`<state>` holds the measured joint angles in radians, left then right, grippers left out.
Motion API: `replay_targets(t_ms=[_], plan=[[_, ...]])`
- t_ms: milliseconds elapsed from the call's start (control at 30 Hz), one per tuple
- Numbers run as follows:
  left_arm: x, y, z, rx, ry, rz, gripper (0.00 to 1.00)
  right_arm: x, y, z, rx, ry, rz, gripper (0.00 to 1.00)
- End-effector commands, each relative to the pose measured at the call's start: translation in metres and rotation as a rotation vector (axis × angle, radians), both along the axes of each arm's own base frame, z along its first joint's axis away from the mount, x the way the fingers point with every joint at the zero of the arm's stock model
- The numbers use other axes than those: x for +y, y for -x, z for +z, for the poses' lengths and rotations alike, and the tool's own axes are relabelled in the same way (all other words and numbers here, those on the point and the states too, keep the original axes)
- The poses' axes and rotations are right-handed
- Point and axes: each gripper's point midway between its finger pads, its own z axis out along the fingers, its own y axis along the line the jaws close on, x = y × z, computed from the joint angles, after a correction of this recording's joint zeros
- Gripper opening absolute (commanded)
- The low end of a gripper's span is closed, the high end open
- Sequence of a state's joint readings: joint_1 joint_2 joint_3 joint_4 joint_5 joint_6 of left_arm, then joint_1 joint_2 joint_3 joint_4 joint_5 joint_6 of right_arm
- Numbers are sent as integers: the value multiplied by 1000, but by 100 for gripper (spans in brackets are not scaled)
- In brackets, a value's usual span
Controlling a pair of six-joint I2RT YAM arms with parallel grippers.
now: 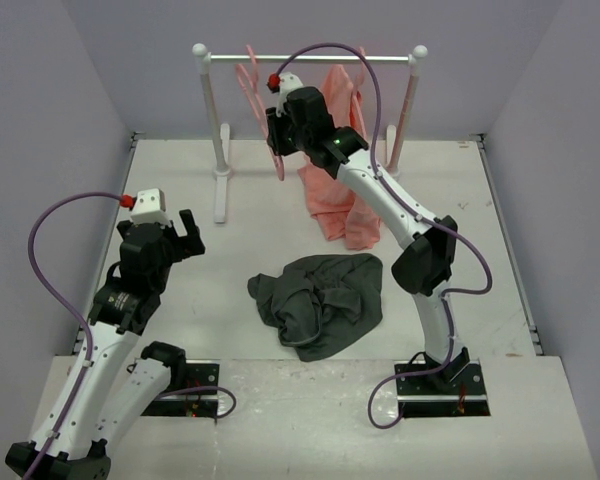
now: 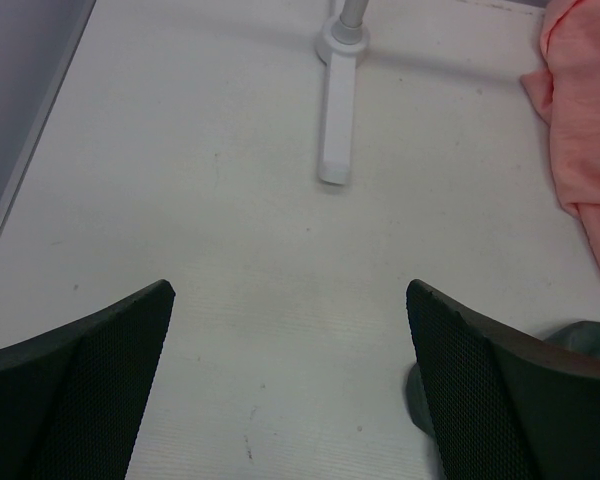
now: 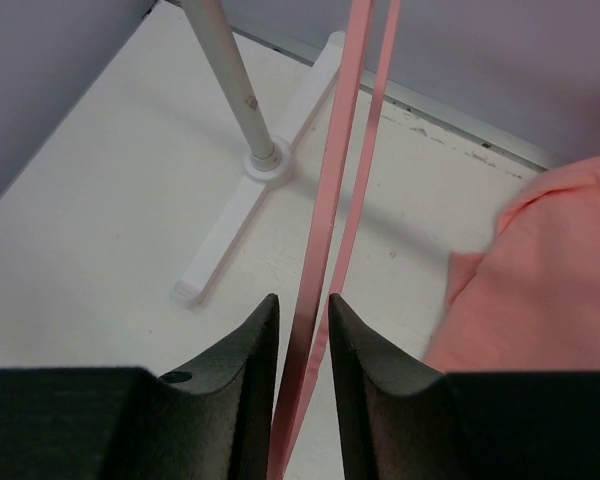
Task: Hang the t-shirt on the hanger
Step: Pick up the hanger from the clothesline.
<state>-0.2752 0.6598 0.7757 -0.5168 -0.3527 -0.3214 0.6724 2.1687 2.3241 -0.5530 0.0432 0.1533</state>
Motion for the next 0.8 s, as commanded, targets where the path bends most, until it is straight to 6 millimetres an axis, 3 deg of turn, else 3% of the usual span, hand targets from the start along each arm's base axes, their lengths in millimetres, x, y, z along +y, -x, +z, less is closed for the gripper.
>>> replay_targets(t_ms=[0, 200, 300, 400, 600, 633, 667, 767], plan=[[3, -3, 7, -33, -5, 8, 100, 6, -11, 14, -68, -24, -23, 19], [2, -4, 6, -27, -6, 9, 100, -2, -15, 29, -107, -42, -78, 0], [-3, -5, 7, -28, 1, -20, 100, -12, -16, 51, -153, -76, -127, 0], [-13, -7, 8, -23, 10, -76, 100, -20, -13, 90, -227, -140, -152, 0], [-35, -8, 2, 40, 40, -193, 100, -40, 13, 139, -275, -202, -152, 0], [-44, -9, 0, 58, 65, -232, 100, -42, 17, 127, -247, -185, -150, 0], [-48, -10, -4, 77, 72, -245, 100, -48, 25, 137, -257, -198, -150, 0], [-71, -15, -17, 144, 138, -316, 100, -70, 57, 102, -176, -150, -139, 0]])
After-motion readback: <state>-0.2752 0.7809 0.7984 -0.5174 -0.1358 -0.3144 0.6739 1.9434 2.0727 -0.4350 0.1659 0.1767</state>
